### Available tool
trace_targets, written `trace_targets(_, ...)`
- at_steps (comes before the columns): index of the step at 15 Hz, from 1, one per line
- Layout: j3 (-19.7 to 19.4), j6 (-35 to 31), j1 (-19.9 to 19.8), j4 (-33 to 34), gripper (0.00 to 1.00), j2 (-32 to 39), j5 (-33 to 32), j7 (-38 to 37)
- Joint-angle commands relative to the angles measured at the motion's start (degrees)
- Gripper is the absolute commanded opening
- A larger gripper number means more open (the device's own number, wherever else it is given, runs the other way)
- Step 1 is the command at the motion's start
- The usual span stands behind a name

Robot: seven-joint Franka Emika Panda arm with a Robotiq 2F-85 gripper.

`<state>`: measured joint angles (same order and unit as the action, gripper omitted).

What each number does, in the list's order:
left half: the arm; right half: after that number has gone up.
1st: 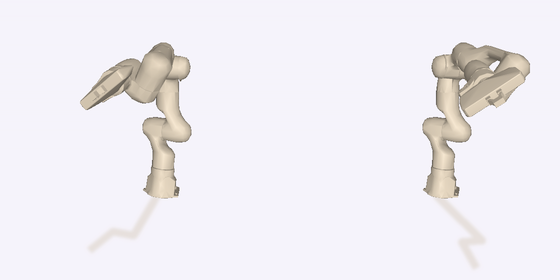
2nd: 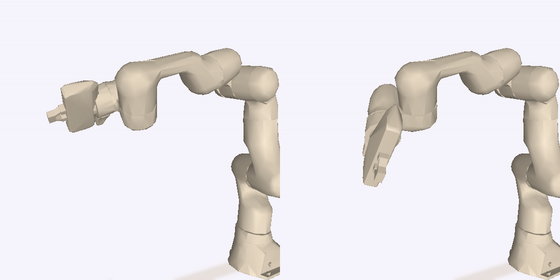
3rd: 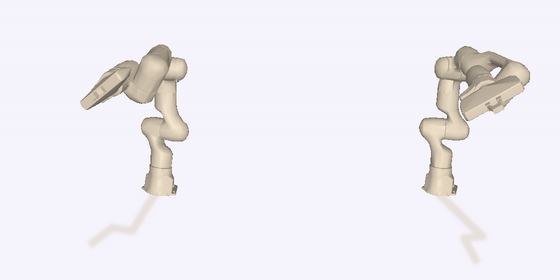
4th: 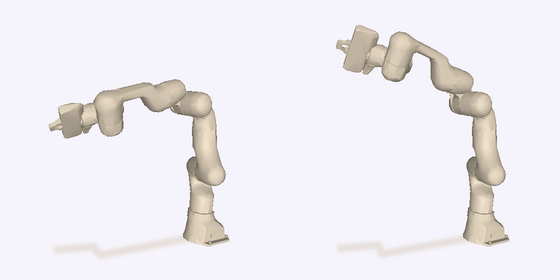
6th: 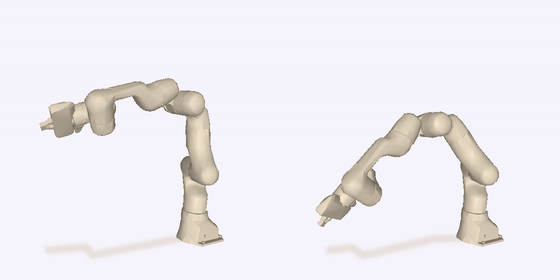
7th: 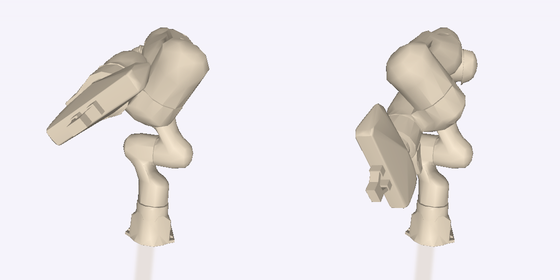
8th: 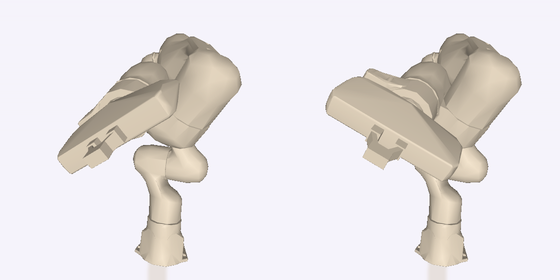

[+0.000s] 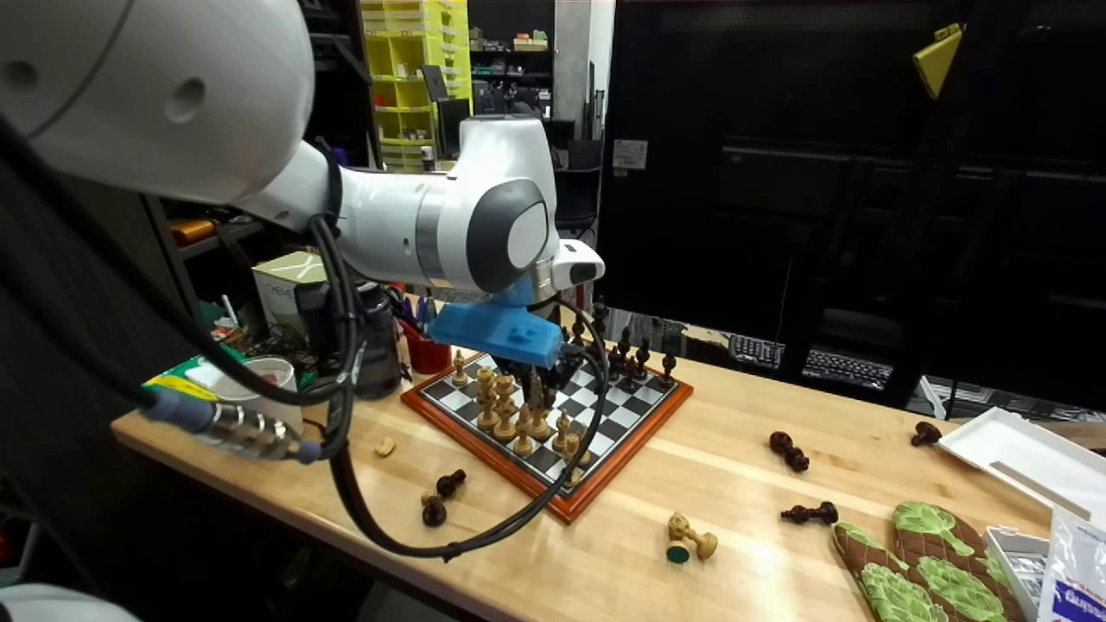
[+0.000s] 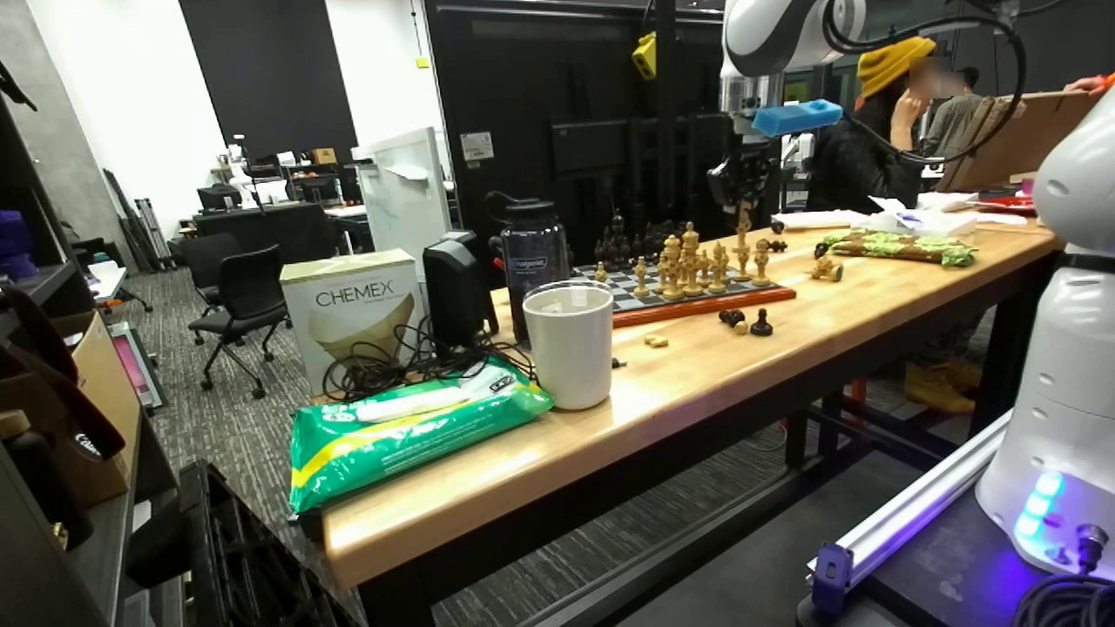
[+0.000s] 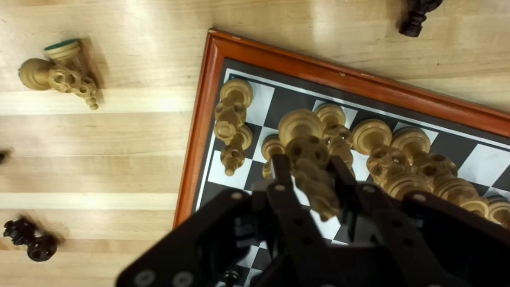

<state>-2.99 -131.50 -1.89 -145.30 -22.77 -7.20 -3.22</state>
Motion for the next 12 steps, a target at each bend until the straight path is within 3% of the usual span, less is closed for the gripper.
trace_targets(1, -0.1, -1.8, -0.3, -0.2, 0.07, 0.7, 1.1, 2.4)
trace_targets(9, -0.6, -3.2, -0.5, 0.3, 0.07, 3.5, 1.2, 3.6)
trace_targets(10, 0.1, -2.5, -0.7, 0.1, 0.27, 3.1, 0.3, 2.2)
trace_targets(12, 0.1, -2.7, -0.7, 0.1, 0.27, 3.4, 0.3, 2.3)
